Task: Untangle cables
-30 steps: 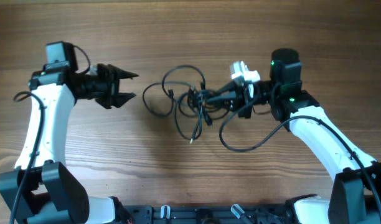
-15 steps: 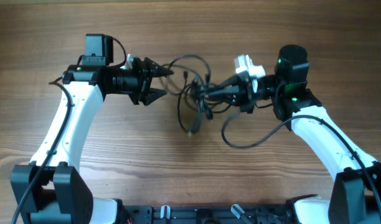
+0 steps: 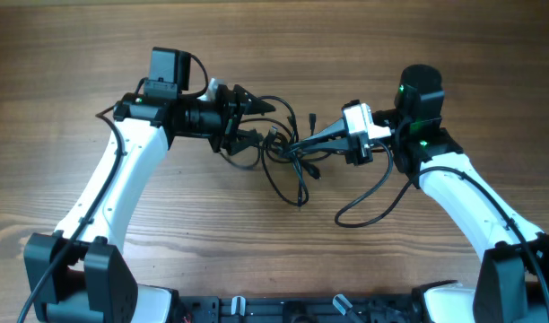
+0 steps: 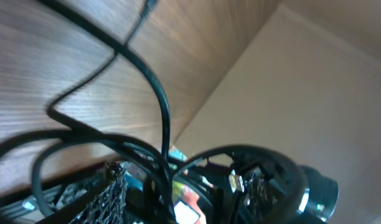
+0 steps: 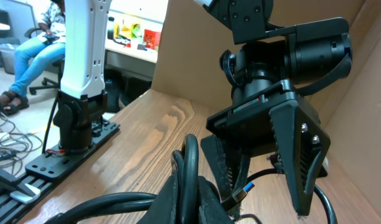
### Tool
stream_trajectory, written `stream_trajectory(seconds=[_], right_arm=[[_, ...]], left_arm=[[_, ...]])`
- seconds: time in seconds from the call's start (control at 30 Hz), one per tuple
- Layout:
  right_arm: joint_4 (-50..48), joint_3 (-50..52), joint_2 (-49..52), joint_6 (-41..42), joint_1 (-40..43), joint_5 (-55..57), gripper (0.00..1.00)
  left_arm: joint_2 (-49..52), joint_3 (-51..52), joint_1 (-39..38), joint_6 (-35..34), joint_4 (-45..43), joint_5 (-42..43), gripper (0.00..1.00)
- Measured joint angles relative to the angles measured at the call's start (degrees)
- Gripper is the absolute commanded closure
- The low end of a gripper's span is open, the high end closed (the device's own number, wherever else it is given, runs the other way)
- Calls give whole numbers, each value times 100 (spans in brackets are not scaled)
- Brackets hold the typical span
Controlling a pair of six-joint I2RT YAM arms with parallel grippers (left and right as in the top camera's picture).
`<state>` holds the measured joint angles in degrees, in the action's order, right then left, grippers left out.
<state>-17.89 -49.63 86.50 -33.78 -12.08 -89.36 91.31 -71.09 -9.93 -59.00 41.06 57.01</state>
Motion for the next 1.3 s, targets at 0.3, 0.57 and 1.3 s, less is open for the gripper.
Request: stream_trajectory(seconds=[0.3,0.57,1.3], right_arm=[[122,0,2,-155,0,0,95],[153,0,2,-236,0,0,95],[155,0,2,-236,-15,0,95]], left_arm=[[0,0,-382,-4,-31,160,32],[0,0,-802,-2,-15,131,42],[0,0,-1226,533,778,-31,96]])
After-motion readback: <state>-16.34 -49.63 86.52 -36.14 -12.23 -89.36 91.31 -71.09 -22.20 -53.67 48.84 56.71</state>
